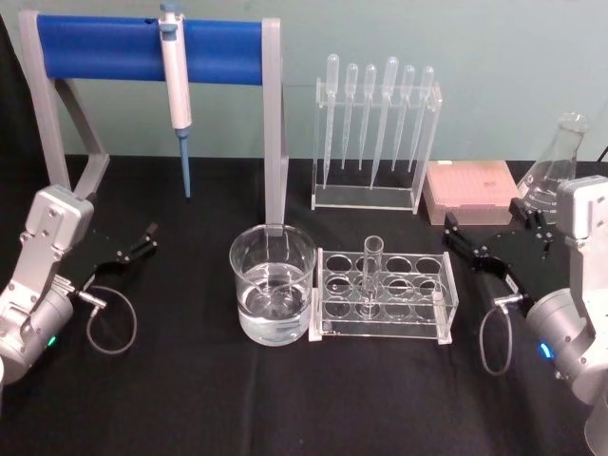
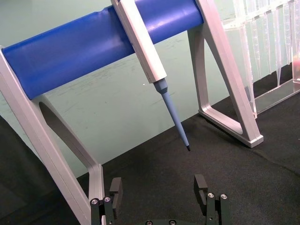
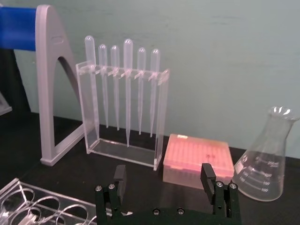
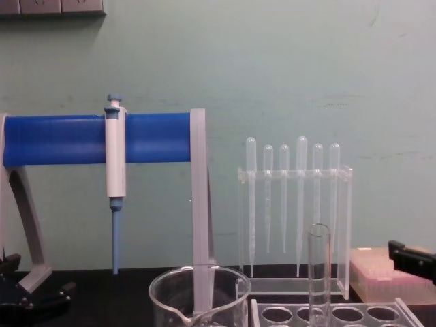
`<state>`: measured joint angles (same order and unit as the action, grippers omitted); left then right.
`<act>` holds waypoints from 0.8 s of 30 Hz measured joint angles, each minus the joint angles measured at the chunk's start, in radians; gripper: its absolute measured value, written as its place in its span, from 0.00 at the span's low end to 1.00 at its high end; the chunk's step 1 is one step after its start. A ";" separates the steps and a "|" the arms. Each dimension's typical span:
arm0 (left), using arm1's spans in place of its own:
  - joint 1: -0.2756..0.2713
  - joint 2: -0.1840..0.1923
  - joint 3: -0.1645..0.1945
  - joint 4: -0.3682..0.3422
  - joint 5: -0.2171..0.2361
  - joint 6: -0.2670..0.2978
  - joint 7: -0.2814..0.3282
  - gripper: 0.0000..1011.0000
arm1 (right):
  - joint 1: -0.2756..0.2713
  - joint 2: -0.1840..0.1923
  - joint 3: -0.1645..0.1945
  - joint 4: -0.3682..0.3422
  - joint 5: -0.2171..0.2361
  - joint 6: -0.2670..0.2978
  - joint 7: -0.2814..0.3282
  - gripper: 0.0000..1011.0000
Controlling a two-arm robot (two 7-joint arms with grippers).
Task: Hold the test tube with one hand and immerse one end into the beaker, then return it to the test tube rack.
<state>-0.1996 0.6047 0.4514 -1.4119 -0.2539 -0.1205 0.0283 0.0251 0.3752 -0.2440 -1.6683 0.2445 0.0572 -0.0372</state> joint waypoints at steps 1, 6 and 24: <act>0.000 0.000 0.000 0.000 0.000 0.000 0.000 0.99 | 0.000 0.000 0.000 0.000 0.000 0.000 0.000 0.99; 0.000 0.000 0.000 0.000 0.000 0.000 0.000 0.99 | 0.007 0.001 -0.003 0.017 0.005 -0.006 0.047 0.99; 0.000 0.000 0.000 0.000 0.000 0.000 0.000 0.99 | 0.006 0.002 -0.002 0.009 0.006 -0.004 0.033 0.99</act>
<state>-0.1995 0.6046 0.4514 -1.4120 -0.2539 -0.1205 0.0282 0.0309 0.3769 -0.2464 -1.6590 0.2501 0.0528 -0.0043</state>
